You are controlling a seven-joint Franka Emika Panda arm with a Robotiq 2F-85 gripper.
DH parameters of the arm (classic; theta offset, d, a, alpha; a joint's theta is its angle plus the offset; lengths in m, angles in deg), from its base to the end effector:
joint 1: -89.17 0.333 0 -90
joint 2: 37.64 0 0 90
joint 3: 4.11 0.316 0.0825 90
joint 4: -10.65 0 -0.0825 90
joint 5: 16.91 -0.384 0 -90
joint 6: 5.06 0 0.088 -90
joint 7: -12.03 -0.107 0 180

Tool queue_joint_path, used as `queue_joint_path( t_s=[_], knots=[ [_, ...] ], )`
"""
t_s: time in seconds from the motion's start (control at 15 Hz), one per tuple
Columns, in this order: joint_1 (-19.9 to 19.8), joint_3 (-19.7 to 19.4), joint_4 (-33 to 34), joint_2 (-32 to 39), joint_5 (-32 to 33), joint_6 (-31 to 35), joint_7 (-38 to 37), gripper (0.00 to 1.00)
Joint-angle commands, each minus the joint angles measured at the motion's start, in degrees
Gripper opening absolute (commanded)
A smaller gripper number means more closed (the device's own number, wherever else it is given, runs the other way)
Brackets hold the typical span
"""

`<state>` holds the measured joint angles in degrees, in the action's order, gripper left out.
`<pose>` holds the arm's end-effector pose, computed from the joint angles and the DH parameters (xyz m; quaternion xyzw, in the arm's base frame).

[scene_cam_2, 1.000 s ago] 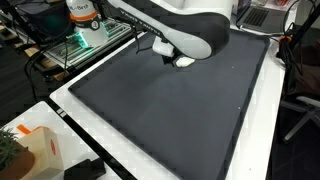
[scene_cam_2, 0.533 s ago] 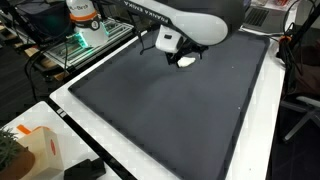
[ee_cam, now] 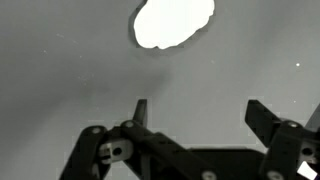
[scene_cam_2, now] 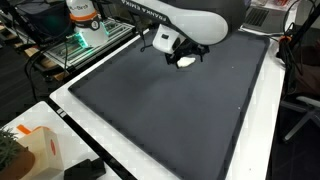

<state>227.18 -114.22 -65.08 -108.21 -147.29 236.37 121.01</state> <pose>0.5869 -0.0320 0.2342 -0.8928 0.4113 0.0127 0.1834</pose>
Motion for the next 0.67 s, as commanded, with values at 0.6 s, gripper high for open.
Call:
queue_joint_path(
  t_s=[0.6],
  knots=[
    [-1.2,1.7,-31.2,13.0,3.9,-6.2,-2.6,1.00]
  ],
)
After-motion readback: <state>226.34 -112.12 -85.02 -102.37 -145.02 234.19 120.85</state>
